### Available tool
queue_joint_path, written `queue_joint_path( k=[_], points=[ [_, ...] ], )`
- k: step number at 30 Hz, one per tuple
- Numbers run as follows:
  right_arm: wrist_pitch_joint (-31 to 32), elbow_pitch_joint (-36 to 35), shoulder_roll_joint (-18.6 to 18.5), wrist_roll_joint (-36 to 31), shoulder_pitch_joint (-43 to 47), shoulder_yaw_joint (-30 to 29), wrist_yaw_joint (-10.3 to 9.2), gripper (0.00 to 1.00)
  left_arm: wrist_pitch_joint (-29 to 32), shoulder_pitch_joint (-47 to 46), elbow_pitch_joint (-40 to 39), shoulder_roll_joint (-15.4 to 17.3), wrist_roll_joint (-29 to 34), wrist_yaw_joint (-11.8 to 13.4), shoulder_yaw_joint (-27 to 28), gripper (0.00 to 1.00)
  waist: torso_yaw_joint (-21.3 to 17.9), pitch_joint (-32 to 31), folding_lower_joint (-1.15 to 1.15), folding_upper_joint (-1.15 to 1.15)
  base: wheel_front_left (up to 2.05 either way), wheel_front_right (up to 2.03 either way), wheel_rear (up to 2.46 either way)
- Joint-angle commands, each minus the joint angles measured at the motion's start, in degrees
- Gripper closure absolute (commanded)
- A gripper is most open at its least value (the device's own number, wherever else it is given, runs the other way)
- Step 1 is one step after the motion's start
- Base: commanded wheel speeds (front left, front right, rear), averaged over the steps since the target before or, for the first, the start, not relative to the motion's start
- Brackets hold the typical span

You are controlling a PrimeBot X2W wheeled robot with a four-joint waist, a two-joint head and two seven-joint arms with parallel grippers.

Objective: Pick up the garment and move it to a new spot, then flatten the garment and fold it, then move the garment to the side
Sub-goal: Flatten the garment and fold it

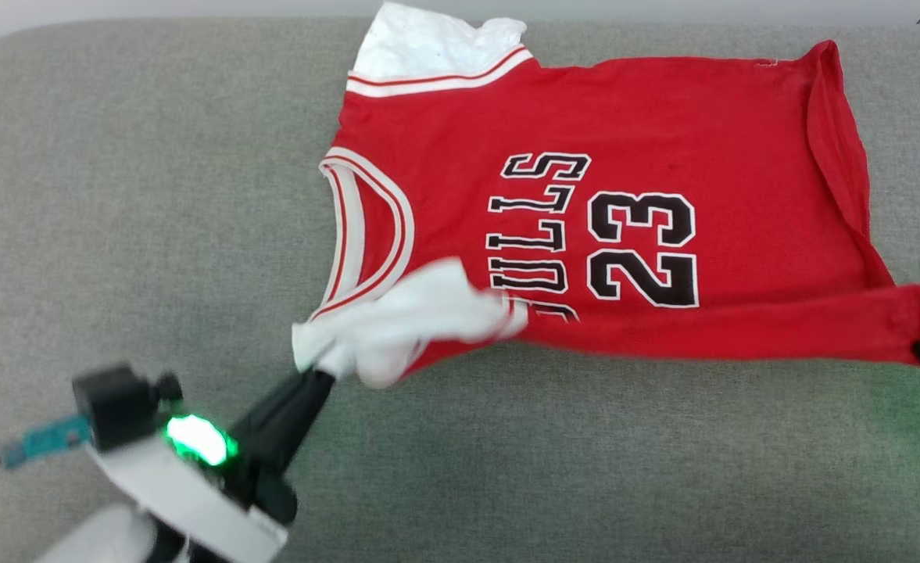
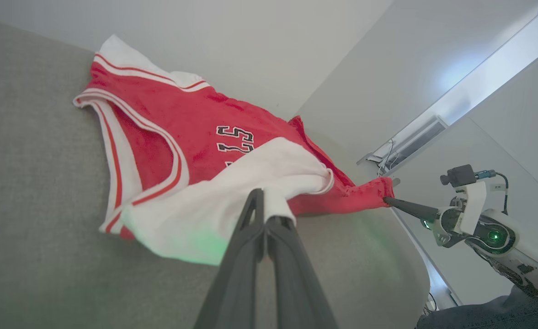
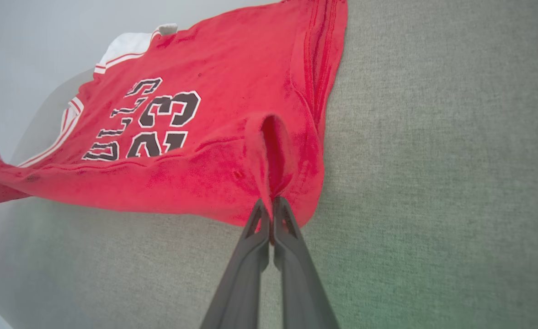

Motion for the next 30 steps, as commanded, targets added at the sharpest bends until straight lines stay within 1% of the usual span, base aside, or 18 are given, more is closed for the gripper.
queue_joint_path(
  k=[1,5,8,9,10,14,17,19,22,23,24,29,30],
  points=[
    [1.5,-0.5,1.6,-0.8,-1.4,-1.4,-0.09,1.0,0.6,-3.3,-0.1,-0.6,0.3,-0.1,0.0,1.0,-0.1,0.3,0.0,0.0,0.0,0.0,0.0],
    [5.7,0.3,4.2,-2.8,-5.6,-3.9,-0.09,1.0,2.6,-10.3,2.3,-2.3,-2.3,-0.1,-0.5,1.0,-0.5,0.6,0.0,0.0,0.0,0.0,0.0],
    [8.3,2.1,6.3,-4.0,-9.4,-4.8,-0.09,1.0,3.8,-15.9,6.1,-4.9,-5.8,-0.1,-0.7,1.0,-0.7,1.1,0.0,0.0,0.0,0.0,0.0],
    [9.0,2.7,7.0,-4.5,-10.8,-4.8,-0.09,1.0,4.3,-17.5,8.0,-5.1,-6.4,-0.1,-1.0,1.0,-0.8,1.3,0.0,0.0,0.0,0.0,0.0],
    [9.5,3.3,7.9,-4.9,-12.3,-4.5,-0.09,1.0,5.0,-19.1,10.5,-5.1,-6.1,-0.1,-1.4,1.0,-1.2,1.7,0.0,0.0,0.0,0.0,0.0],
    [11.1,6.9,10.5,-6.8,-16.7,-3.0,-0.09,1.0,7.2,-24.2,17.5,-7.3,-5.5,-0.1,-5.1,1.0,-2.1,3.1,0.0,0.0,0.0,0.0,0.0],
    [11.0,10.0,12.2,-8.2,-19.4,-1.8,-0.09,1.0,6.3,-26.5,22.7,-8.3,-5.9,-0.1,-5.9,1.0,-2.6,4.4,0.0,0.0,0.0,0.0,0.0],
    [10.6,11.8,12.8,-8.9,-20.4,-1.0,-0.09,1.0,4.7,-27.9,25.9,-9.0,-4.8,-0.1,-6.6,1.0,-2.8,5.1,0.0,0.0,0.0,0.0,0.0],
    [9.4,13.7,13.6,-9.5,-21.7,0.2,-0.09,1.0,2.4,-29.3,30.3,-9.7,-3.8,-0.1,-7.2,1.0,-3.0,6.2,0.0,0.0,0.0,0.0,0.0],
    [9.4,13.7,13.6,-9.5,-21.7,0.2,-0.09,1.0,2.4,-29.3,30.3,-9.7,-3.8,-0.1,-7.2,1.0,-3.0,6.2,0.0,0.0,0.0,0.0,0.0],
    [8.9,14.4,13.7,-9.6,-22.2,0.6,-0.09,1.0,2.0,-29.6,31.9,-9.8,-3.5,-0.1,-7.4,1.0,-3.0,6.4,0.0,0.0,0.0,0.0,0.0],
    [6.0,18.1,14.4,-11.5,-24.2,3.3,-0.09,1.0,1.0,-31.4,38.7,-10.8,0.1,-0.1,-10.7,1.0,-3.2,6.9,0.0,0.0,0.0,0.0,0.0],
    [5.7,18.7,14.4,-12.0,-24.5,4.3,-0.09,1.0,0.8,-31.6,39.9,-10.9,0.8,-0.1,-11.3,0.89,-3.1,6.7,0.0,0.0,0.0,0.0,0.0]
  ],
)
